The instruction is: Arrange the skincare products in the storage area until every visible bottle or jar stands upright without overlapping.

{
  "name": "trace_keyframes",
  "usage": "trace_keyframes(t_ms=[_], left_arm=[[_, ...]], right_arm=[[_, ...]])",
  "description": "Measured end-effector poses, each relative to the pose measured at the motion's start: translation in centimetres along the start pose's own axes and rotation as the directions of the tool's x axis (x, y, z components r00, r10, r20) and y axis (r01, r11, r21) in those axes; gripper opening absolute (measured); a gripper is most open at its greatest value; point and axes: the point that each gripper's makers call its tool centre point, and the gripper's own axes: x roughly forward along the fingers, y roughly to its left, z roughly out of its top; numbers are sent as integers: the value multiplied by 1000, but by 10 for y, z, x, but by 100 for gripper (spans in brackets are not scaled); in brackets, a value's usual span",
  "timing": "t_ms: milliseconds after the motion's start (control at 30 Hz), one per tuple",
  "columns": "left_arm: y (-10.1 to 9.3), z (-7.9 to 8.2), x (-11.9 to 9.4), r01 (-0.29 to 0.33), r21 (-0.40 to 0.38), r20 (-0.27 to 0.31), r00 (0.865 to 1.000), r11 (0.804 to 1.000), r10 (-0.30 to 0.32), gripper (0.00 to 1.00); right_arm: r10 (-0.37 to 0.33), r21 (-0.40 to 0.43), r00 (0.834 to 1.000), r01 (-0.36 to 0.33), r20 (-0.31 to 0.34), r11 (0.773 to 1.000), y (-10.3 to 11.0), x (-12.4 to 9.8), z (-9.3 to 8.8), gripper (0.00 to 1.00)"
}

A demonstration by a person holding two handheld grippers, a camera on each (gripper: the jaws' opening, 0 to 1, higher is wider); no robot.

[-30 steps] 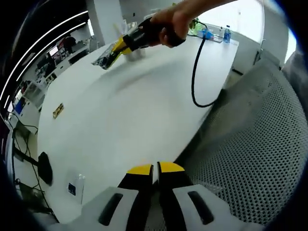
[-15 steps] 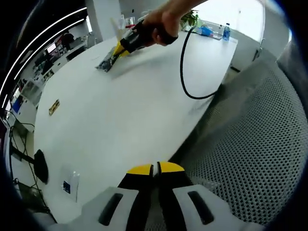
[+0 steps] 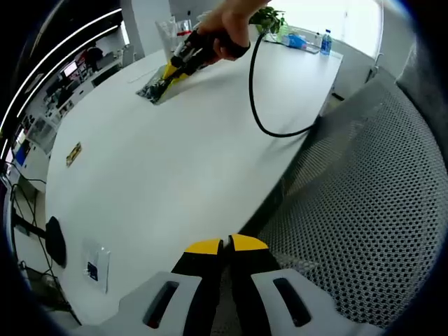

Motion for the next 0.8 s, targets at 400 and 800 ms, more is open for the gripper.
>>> trace_keyframes(t_ms=[400,800], left_arm=[[0,-1,0,-1,3,-5,1000,1000,1,0],[1,-1,0,-6,6,-11,1000,1000,6,0]], right_arm=[[-139,-134,990,142,30,981,-25,-14,11,13],[-248,-646,952,304,178,701,-5,-30,22,17]])
